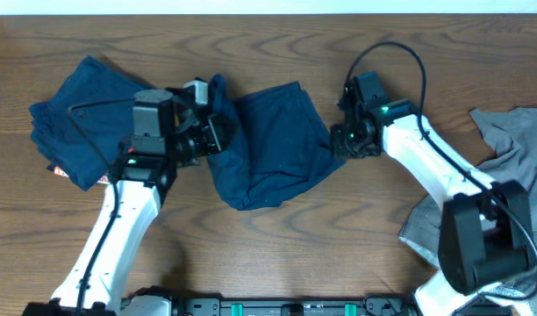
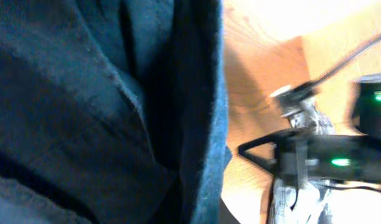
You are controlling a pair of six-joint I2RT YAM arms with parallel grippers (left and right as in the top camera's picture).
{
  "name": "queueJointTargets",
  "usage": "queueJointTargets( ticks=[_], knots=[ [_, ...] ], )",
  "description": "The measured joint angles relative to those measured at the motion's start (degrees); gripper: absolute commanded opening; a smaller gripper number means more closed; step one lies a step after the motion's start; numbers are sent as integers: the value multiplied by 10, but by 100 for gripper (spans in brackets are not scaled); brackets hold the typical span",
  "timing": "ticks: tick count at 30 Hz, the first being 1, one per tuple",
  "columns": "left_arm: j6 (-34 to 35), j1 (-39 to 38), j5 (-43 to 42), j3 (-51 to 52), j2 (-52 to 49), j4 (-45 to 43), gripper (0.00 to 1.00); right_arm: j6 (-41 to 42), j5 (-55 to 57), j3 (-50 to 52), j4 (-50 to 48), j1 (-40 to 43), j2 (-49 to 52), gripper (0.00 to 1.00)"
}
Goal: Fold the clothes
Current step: 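Fold the right half of the shorts leftward onto the left half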
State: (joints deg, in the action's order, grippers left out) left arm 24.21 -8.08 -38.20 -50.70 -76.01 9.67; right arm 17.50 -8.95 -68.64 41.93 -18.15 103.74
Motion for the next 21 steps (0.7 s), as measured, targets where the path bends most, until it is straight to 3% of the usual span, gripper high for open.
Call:
queueJointTargets(
  ticks=[10, 15, 18, 21],
  knots=[
    [21, -94, 16, 1, -16, -112, 7, 0, 5, 58, -59, -5, 37, 4],
    [33, -148, 33, 1, -64, -138, 17, 8, 4, 62, -48, -5, 34, 2],
    [45, -173, 37, 1, -96, -176, 36, 13, 3, 62, -40, -5, 34, 6],
    [60, -189, 36, 2, -117, -225, 41, 20, 2, 61, -23, -4, 32, 9]
  ],
)
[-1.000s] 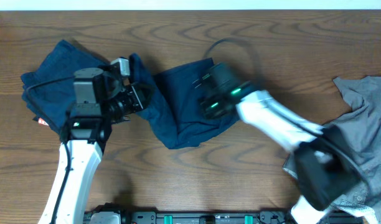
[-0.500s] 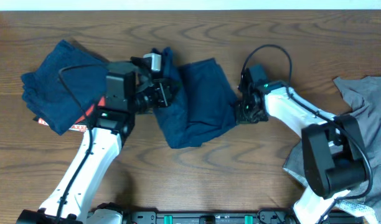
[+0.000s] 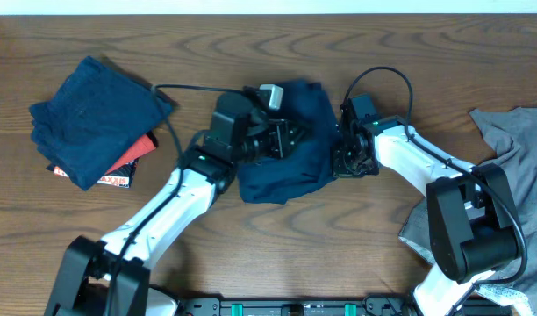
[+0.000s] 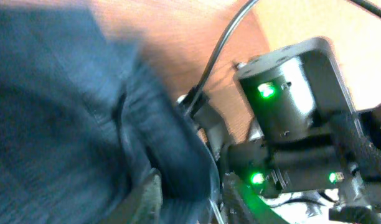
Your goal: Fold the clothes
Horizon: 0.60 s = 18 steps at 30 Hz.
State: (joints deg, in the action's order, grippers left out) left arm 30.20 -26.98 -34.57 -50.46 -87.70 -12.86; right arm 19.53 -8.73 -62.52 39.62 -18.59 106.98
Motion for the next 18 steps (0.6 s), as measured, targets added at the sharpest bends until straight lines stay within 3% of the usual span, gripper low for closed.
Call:
queueJointTargets(
  ticks=[5, 8, 12, 18],
  knots=[
    [9, 21, -5, 1, 3, -79, 47, 16, 32, -7, 89, 20, -13, 13],
    [11, 56, 7, 0, 7, -82, 50, 20, 48, -25, 116, 43, -39, 12],
    [10, 97, 60, 1, 6, -60, 57, 17, 33, -71, 97, 58, -107, 13],
    [-25, 105, 124, 1, -29, -64, 61, -24, -98, -101, 33, 20, -170, 18]
  ],
)
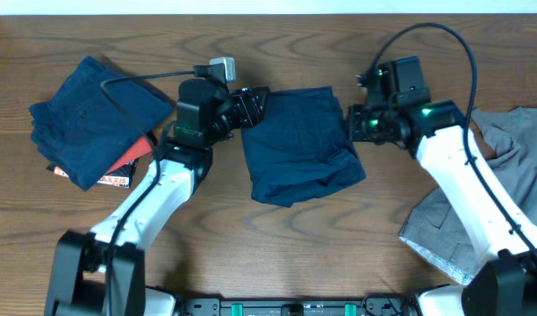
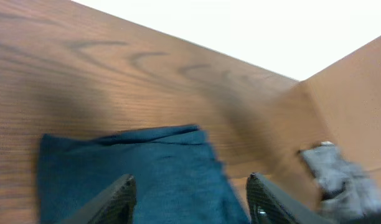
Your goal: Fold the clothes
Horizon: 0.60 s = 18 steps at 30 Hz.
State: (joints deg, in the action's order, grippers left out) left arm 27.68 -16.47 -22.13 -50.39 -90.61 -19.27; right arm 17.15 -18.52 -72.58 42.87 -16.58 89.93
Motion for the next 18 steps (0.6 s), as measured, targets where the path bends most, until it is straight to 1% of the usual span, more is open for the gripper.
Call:
queueJointTargets(
  ticks=[3, 6, 9, 11, 14, 16, 17, 18],
  knots=[
    [-19, 0, 15, 0, -53, 3, 61, -9, -32, 0, 5, -41, 16, 21],
    [-29, 0, 15, 0, -112, 19, 61, -9, -40, 7, 12, -78, 44, 21],
    [-36, 0, 11, 0, -153, 47, 61, 0, -35, 19, 14, -104, 79, 18],
    [-42, 0, 7, -1, -163, 71, 61, 4, -30, 28, 14, -116, 108, 11],
    [-51, 0, 2, -18, -156, 135, 59, 13, -25, 41, 17, -125, 152, 5],
    [-55, 0, -4, -28, -149, 193, 59, 20, -15, 47, 30, -127, 179, 5],
    [-56, 1, -10, -34, -144, 228, 56, 26, -5, 47, 41, -126, 191, 6],
    [-57, 1, -16, -36, -140, 257, 56, 32, 3, 47, 51, -126, 197, 6]
  ],
)
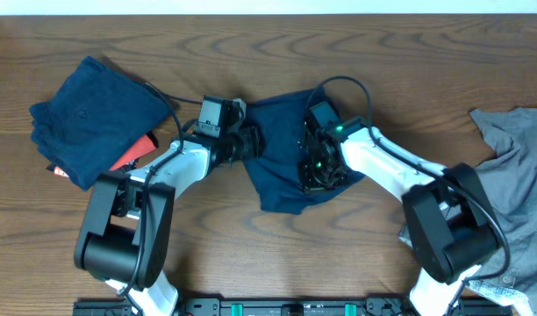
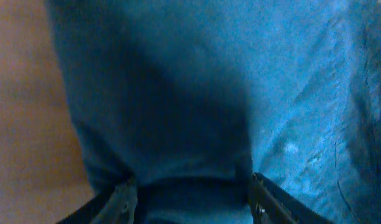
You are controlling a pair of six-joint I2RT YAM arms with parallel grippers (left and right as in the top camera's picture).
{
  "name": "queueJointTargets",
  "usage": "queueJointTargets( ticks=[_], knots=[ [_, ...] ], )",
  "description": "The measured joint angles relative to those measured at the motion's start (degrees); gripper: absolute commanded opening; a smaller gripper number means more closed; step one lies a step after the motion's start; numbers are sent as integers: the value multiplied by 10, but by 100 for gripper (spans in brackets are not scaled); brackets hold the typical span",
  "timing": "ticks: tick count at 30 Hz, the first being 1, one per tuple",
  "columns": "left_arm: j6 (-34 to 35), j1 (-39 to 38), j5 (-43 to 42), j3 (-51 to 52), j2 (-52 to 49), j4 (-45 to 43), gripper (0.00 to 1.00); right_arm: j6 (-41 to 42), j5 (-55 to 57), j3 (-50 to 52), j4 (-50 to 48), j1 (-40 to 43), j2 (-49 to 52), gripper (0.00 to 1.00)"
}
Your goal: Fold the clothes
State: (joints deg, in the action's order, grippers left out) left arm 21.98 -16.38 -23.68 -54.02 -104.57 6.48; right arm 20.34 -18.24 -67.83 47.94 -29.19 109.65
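A navy garment [image 1: 282,158] lies folded at the table's middle, its lower end coming to a point. My left gripper [image 1: 249,140] is low at the garment's left edge. In the left wrist view its fingers [image 2: 125,190] stand wide apart and open, with blue cloth [image 2: 240,93] filling the gap between them. My right gripper [image 1: 314,171] is down on the right half of the garment. Its jaws are hidden from above by the wrist.
A folded navy pile [image 1: 84,110] lies at the far left with a red item [image 1: 135,151] under its edge. A crumpled grey garment [image 1: 514,158] covers the right end of the table. Black cables arch over both arms.
Both grippers were off the garment, the left open by its upper left corner, the right beyond its upper right. Now both are down on it, and its outline is less square.
The garment lay spread wide, my left gripper holding up its left edge, the right at its right edge. Then the left edge was over on the right half. Then both grippers were clear of a folded rectangle. Now both are on it again.
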Motion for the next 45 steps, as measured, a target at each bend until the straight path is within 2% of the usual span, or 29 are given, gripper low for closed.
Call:
queueJointTargets(
  ticks=[2, 6, 9, 11, 12, 13, 17, 22, 29, 38, 40, 42, 43, 44, 45],
  knots=[
    [-2, 1, -13, -7, 10, 78, 56, 13, 24, -1, 21, 2, 2, 6],
    [-5, 0, -49, -5, 28, 193, 56, 32, 113, -3, 21, 16, 1, 32],
    [-7, -3, -59, 14, 50, 268, 57, 26, 189, -2, -32, 49, 2, 40],
    [-10, -6, -57, 32, 73, 289, 65, 6, 232, -2, -83, 71, 3, 43],
    [-11, -6, -54, 37, 87, 287, 75, -3, 250, -2, -101, 80, 4, 44],
    [-15, -6, -48, 39, 107, 278, 97, -13, 265, -2, -112, 88, 6, 45],
    [-15, -7, 10, 38, 198, 205, 98, -35, 299, -2, -122, 97, 10, 48],
    [-22, -5, 65, 35, 224, 114, 98, -42, 305, -2, -113, 96, 10, 50],
    [-26, 15, 84, 35, 144, 44, 98, -42, 297, -3, -100, 96, 9, 53],
    [-29, 19, 19, 35, 27, -60, 99, -42, 274, -3, -94, 96, 5, 53],
    [-28, 18, 0, 31, 19, -69, 84, -42, 270, -3, -94, 96, 5, 52],
    [-25, 16, -13, 28, 11, -68, 54, -42, 268, -3, -94, 96, 5, 52],
    [-27, 14, -18, 27, 6, -67, 34, -42, 268, -3, -93, 96, 5, 52],
    [-27, 12, -21, 27, 1, -67, 11, -42, 267, -3, -92, 96, 5, 52],
    [-27, 9, -25, 27, -3, -66, 6, -42, 266, -3, -91, 96, 5, 51]
  ],
)
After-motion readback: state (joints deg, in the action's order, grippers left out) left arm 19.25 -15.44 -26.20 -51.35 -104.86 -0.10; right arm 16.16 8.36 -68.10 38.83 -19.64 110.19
